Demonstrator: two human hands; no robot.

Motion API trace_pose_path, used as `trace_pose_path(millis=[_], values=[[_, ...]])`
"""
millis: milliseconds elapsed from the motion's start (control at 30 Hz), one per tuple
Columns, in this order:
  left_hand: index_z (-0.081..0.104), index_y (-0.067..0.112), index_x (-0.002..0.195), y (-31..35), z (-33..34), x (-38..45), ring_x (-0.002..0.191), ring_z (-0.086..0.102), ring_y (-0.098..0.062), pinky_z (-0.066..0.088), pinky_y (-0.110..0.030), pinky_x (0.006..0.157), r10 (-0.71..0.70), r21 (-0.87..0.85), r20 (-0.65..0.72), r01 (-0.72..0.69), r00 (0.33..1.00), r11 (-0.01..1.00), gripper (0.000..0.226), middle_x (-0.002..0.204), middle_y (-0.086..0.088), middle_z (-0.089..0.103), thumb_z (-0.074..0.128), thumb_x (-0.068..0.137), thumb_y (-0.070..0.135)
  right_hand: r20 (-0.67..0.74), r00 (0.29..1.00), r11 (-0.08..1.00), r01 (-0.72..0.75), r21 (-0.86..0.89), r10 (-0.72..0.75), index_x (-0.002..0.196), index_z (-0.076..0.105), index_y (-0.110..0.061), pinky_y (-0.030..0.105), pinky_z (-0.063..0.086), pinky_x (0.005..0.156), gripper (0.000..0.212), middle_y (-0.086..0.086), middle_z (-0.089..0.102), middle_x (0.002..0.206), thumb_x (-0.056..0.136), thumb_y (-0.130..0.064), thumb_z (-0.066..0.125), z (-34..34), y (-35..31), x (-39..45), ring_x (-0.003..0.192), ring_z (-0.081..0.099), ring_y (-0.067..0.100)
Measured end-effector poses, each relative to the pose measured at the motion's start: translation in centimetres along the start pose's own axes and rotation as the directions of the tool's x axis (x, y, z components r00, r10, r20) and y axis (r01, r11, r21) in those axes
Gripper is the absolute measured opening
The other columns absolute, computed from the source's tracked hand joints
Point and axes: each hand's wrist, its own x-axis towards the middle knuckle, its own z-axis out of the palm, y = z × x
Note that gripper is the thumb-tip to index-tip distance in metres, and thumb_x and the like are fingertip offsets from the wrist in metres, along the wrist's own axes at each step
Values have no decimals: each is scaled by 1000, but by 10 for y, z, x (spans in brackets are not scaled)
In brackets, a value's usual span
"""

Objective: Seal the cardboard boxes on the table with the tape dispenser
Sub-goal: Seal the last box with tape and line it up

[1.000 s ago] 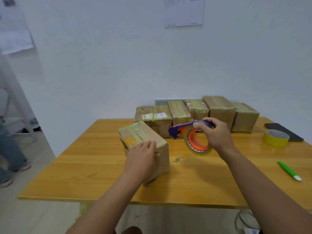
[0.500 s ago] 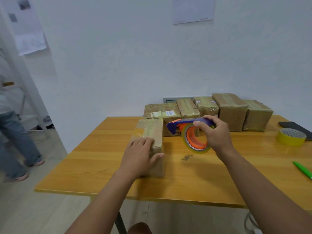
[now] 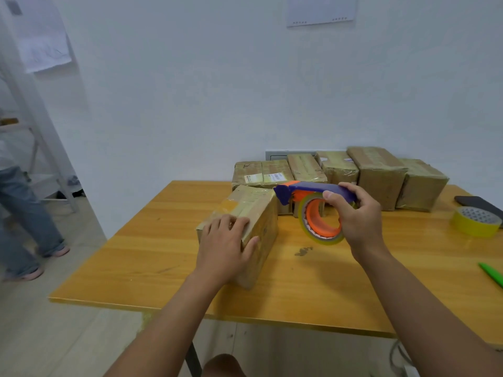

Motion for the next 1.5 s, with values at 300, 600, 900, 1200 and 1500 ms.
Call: trace_pose_path(millis=[300, 600, 900, 1200, 1500], values=[[70, 23, 111, 3, 1, 0, 101, 65, -20, 44, -35, 88, -16, -84, -121, 6, 993, 996, 46, 113, 2, 70, 47, 85, 53, 4, 1000, 1000, -10, 15, 10, 120, 62, -19, 36, 55, 83, 41, -6, 61, 104, 83, -32, 76, 8, 6, -2, 101, 60, 19], [33, 32, 147, -49, -37, 13, 151, 4, -16, -5, -42, 121, 2, 2, 227, -2, 974, 1000, 58, 157, 3, 33, 49, 94, 14, -71, 997, 998, 27, 48, -24, 117, 63, -19, 29, 50, 78, 38, -6, 61, 102, 83, -31, 76, 2, 2, 4, 96, 59, 14], [50, 35, 135, 24, -3, 27, 136, 36, -17, 19, -45, 111, -130, 62, 106, 124, 986, 990, 90, 144, 8, 48, 20, 74, 93, -99, 994, 993, 53, 101, -43, 116, 63, -20, 22, 49, 75, 36, -10, 61, 99, 83, -29, 76, 5, -2, 3, 87, 59, 2], [42, 33, 144, 24, -10, 36, 145, 18, -19, 11, -44, 117, 20, -77, 168, -7, 986, 997, 94, 155, 9, 33, 23, 74, 92, -146, 988, 993, 72, 90, -59, 115, 63, -21, 23, 50, 76, 34, -14, 61, 98, 84, -26, 76, -5, 2, 9, 88, 59, 3], [52, 27, 138, 27, -8, 33, 138, 36, -11, 22, -32, 116, 284, -249, 155, -240, 946, 938, 40, 144, 10, 50, 51, 99, 34, -143, 990, 994, 32, 102, -17, 115, 65, -20, 21, 51, 75, 47, -14, 62, 99, 74, -39, 73, -12, 5, 4, 86, 59, -1]])
